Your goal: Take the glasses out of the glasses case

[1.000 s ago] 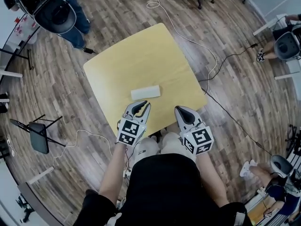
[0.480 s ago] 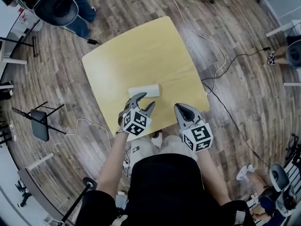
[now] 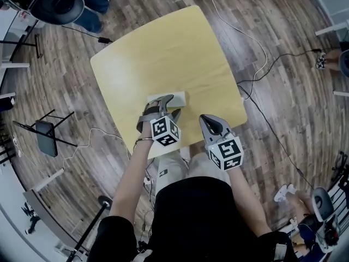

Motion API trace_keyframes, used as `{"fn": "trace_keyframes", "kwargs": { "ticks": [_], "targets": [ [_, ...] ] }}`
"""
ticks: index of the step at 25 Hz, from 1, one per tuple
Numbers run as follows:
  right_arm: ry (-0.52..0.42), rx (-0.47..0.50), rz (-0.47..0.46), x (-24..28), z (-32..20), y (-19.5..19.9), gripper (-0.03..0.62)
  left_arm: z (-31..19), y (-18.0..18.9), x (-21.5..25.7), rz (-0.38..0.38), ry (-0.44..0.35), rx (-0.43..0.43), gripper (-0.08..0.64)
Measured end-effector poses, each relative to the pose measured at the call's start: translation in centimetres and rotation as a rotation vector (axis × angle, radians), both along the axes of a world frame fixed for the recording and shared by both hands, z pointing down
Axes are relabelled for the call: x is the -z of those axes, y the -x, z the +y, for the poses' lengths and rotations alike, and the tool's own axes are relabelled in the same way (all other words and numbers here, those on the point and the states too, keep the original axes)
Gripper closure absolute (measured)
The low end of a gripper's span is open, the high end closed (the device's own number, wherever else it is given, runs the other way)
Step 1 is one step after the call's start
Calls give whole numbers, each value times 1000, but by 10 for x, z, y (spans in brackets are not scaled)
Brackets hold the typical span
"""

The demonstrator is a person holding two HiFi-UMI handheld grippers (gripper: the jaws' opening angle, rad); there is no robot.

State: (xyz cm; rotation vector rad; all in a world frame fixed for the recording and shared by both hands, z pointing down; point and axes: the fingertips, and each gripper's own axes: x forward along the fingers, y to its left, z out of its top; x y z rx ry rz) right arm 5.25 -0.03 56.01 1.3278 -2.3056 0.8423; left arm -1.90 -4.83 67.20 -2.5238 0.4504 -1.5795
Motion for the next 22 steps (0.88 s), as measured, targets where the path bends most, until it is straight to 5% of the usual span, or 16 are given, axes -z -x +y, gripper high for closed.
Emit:
{"fn": "trace_keyframes", "kwargs": {
  "ticks": [12, 16, 22],
  "targets": [
    [54, -18, 16, -36, -4, 8, 575, -10, -6, -26, -18, -9, -71, 282],
    [77, -26, 26, -46, -7, 16, 575, -11, -5, -24, 11, 61, -35, 282],
    [106, -49, 31, -56, -16, 24, 575, -17, -8, -16, 140, 266, 121, 284]
  ]
}}
